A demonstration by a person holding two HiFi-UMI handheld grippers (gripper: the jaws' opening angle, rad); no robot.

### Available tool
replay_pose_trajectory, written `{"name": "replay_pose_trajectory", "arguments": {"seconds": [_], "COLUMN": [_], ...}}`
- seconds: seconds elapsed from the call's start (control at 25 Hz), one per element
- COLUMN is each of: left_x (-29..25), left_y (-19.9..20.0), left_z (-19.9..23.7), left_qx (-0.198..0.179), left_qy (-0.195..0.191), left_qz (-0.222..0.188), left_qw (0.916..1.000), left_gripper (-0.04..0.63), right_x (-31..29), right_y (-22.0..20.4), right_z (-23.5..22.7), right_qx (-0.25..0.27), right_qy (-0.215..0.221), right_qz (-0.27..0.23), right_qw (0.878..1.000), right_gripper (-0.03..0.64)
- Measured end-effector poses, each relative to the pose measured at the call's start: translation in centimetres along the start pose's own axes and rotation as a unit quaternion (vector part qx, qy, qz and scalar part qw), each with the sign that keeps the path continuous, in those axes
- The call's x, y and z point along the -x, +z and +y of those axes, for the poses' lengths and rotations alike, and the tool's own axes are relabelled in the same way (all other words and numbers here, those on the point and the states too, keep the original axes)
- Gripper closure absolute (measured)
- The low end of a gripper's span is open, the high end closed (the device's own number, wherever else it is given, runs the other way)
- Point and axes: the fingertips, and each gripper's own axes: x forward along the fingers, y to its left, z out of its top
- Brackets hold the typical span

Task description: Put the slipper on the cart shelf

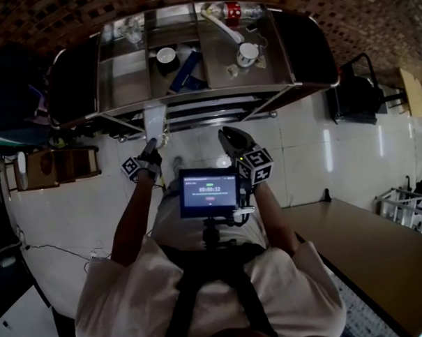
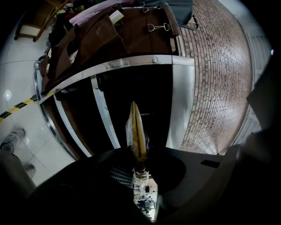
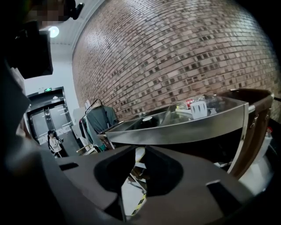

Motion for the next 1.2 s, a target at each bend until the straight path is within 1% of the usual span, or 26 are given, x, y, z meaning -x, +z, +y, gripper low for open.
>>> {"name": "replay_pose_trajectory", "arguments": {"seconds": [0.24, 0.32, 0.44, 0.6, 0.96, 1.12, 1.2], "left_x": [-0.3, -0.6, -0.9, -1.4, -3.3, -4.6, -5.3], "left_y": [0.9, 1.6, 2.2, 2.8, 4.2, 5.3, 5.5], "left_z": [1.2, 1.7, 2.1, 2.7, 3.2, 3.8, 4.3], "left_qx": [0.010, 0.009, 0.006, 0.000, 0.005, 0.005, 0.012], "left_qy": [0.016, 0.022, 0.027, 0.036, 0.059, 0.057, 0.051], "left_qz": [-0.001, -0.002, -0.001, -0.007, -0.017, -0.022, -0.023], "left_qw": [0.9998, 0.9997, 0.9996, 0.9993, 0.9981, 0.9981, 0.9984], "left_gripper": [0.536, 0.535, 0.537, 0.535, 0.535, 0.535, 0.535], "right_x": [-0.9, -1.2, -1.4, -1.2, -0.7, -1.4, -1.5], "right_y": [0.4, 1.3, 1.4, 1.4, 1.2, 1.0, 0.9], "right_z": [0.2, 0.9, 1.5, 1.4, 0.7, 0.8, 0.9], "right_qx": [-0.005, -0.013, -0.012, -0.014, -0.028, -0.029, -0.029], "right_qy": [-0.011, -0.014, -0.016, -0.023, -0.046, -0.052, -0.054], "right_qz": [-0.002, 0.000, 0.002, 0.001, 0.003, 0.006, 0.008], "right_qw": [1.000, 1.000, 1.000, 1.000, 0.999, 0.998, 0.998], "right_gripper": [0.535, 0.535, 0.535, 0.535, 0.535, 0.535, 0.535]}}
